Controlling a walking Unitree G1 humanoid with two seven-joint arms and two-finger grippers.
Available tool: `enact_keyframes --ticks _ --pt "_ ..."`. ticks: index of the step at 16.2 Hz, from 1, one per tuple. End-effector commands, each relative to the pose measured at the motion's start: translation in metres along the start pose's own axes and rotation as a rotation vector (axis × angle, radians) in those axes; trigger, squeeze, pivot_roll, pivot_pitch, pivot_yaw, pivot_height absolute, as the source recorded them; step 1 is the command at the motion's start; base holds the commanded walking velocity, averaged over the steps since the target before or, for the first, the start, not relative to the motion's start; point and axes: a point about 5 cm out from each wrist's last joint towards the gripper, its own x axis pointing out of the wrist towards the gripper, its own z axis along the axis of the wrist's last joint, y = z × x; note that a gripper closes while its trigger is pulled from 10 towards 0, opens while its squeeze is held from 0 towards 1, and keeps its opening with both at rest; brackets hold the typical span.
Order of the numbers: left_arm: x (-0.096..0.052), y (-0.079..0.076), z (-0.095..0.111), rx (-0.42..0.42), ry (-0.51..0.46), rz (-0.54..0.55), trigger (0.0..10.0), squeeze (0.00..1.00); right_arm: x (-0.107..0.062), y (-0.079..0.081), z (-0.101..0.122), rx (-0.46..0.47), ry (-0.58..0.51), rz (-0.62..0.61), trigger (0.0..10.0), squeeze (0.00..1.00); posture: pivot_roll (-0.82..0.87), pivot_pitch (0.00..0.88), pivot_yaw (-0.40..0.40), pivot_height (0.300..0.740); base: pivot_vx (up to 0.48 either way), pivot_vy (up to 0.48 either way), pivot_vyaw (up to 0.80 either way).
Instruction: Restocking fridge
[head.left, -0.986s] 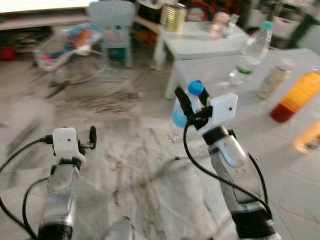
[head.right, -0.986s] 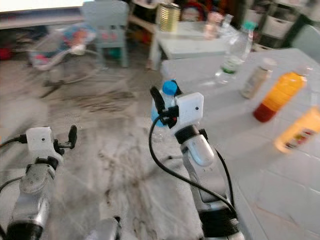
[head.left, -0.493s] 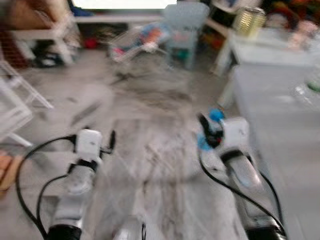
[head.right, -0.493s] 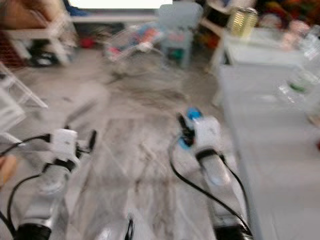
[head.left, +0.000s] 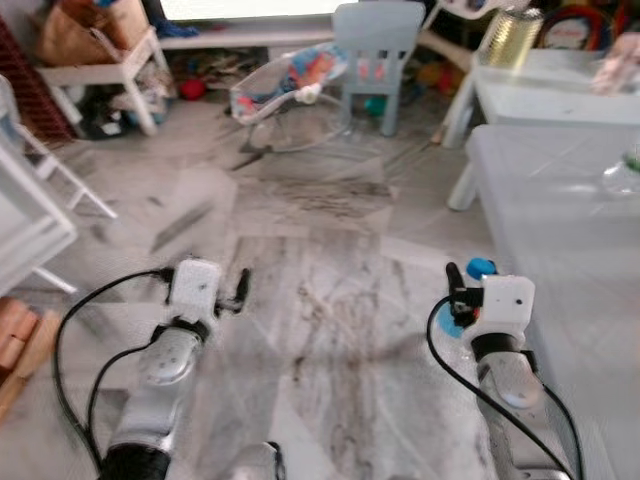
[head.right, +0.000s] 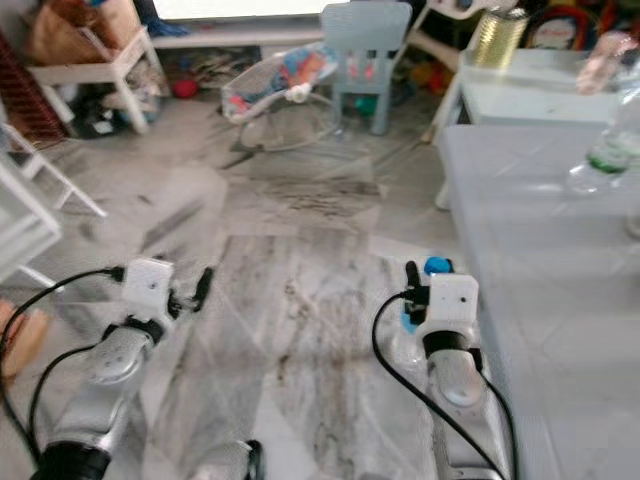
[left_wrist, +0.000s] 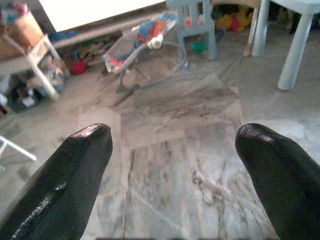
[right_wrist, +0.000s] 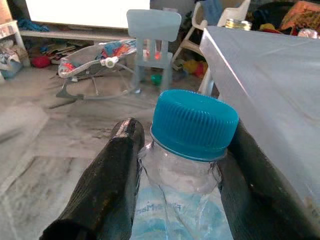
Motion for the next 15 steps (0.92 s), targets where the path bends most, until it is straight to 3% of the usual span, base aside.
enact_keyframes --ticks 1,5,7,14,15 --pt "-0.005 0.004 -0.001 -0.009 -0.007 0.017 10.0 0.00 0.001 0.004 0.000 0.017 0.003 0.029 10.0 0.00 0.02 0.074 -0.016 0.740 0.000 0.000 0.00" --pt "-0.009 0.006 -0.004 -0.015 -0.016 0.038 10.0 0.00 0.011 0.014 0.005 0.065 -0.003 0.093 10.0 0.00 0.05 0.073 -0.049 0.740 0.208 0.000 0.00" --pt "0.004 0.004 0.009 -0.026 -0.063 0.047 10.0 0.00 0.024 0.031 0.020 0.042 -0.053 0.179 10.0 0.00 0.05 0.075 -0.059 0.740 0.330 0.000 0.00" --pt "0.002 0.007 0.002 -0.022 -0.047 0.055 10.0 0.00 0.023 0.030 0.017 0.023 -0.069 0.211 10.0 0.00 0.03 0.074 -0.061 0.740 0.310 0.272 0.00" --pt "0.003 0.007 0.002 -0.023 -0.048 0.060 10.0 0.00 0.024 0.028 0.015 -0.044 -0.065 0.176 10.0 0.00 0.03 0.072 -0.063 0.740 0.292 0.382 0.00"
